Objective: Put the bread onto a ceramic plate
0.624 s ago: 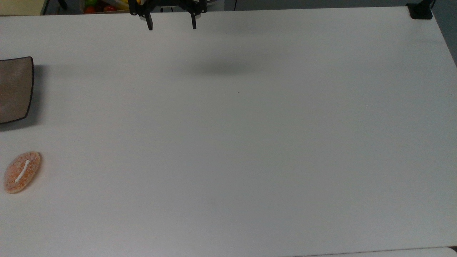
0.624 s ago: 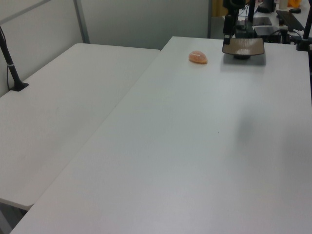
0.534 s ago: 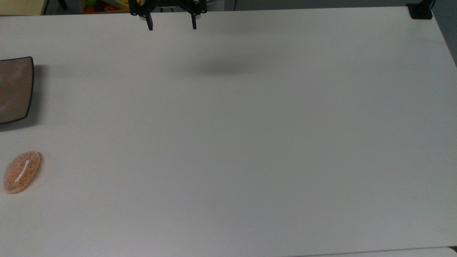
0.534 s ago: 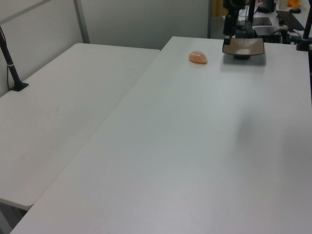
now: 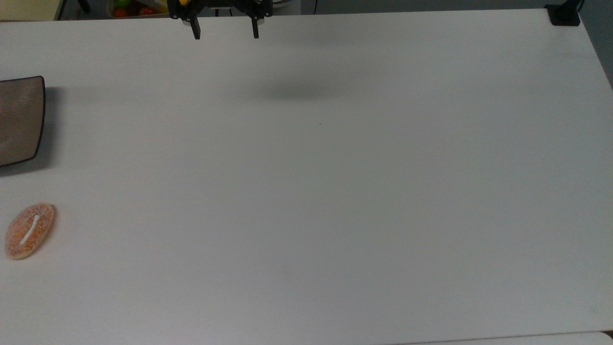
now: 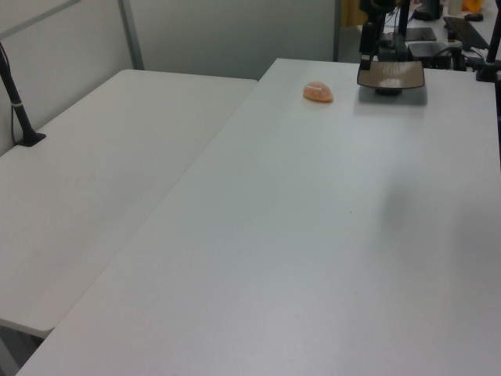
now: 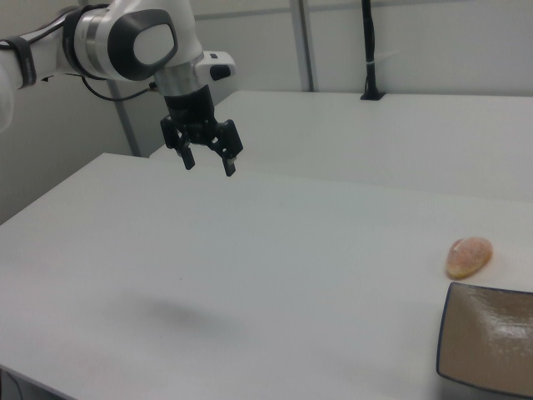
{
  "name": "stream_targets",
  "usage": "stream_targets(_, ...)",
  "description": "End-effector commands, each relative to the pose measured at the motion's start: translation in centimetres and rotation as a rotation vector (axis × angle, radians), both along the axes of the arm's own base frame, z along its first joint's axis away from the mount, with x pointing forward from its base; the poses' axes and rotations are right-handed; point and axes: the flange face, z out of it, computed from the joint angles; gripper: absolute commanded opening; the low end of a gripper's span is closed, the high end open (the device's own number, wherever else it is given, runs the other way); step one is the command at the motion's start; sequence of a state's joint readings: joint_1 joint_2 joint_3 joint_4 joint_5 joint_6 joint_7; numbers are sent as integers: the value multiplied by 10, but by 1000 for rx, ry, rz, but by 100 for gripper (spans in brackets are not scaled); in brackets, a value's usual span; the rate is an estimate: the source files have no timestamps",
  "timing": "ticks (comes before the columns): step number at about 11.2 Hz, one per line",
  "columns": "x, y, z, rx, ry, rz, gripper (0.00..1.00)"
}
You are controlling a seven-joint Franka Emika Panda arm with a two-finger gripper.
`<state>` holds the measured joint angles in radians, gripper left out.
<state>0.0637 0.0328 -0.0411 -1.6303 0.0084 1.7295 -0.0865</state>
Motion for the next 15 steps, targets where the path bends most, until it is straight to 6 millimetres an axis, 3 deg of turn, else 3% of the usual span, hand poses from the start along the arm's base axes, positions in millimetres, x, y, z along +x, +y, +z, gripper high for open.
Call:
stream_targets(1,-8,-3,4,-3,-1,-23,100)
stream_targets(4,8,-17,6,-4,-102,-49,100)
stream_targets(6,33,-46,-4,-18,-172,-94,100)
stream_targets(9,72,-89,-42,-45,-282,-154,100)
stream_targets(13,103,-177,-76,-115,-433,-273,100)
stream_targets(15,111,-216,-104,-146,-501,-316,100)
